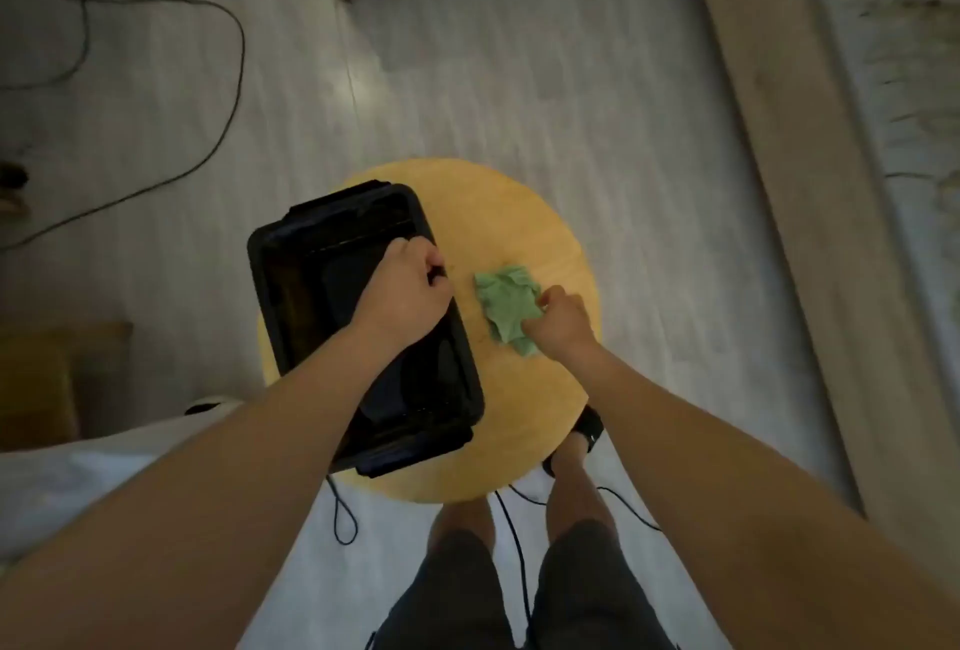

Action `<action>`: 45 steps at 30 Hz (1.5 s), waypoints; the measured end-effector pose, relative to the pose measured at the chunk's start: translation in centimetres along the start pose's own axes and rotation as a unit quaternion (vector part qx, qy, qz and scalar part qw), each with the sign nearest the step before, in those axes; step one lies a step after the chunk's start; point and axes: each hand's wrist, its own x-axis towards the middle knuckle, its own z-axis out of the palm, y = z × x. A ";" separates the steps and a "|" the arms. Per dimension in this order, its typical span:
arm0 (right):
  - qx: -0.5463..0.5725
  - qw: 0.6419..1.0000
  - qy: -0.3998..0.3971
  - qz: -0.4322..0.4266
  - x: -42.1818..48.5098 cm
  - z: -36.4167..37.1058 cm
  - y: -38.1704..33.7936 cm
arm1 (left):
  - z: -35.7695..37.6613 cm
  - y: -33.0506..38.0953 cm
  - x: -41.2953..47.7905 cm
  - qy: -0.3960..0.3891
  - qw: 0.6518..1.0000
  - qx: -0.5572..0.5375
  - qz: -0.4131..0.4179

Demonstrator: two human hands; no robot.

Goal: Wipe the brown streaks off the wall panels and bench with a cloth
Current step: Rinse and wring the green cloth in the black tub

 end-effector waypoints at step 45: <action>0.034 0.937 -0.112 -0.328 -12.0 0.6 -19.3 | -14.0 -4.0 -6.7 0.007 0.807 -0.587 -0.063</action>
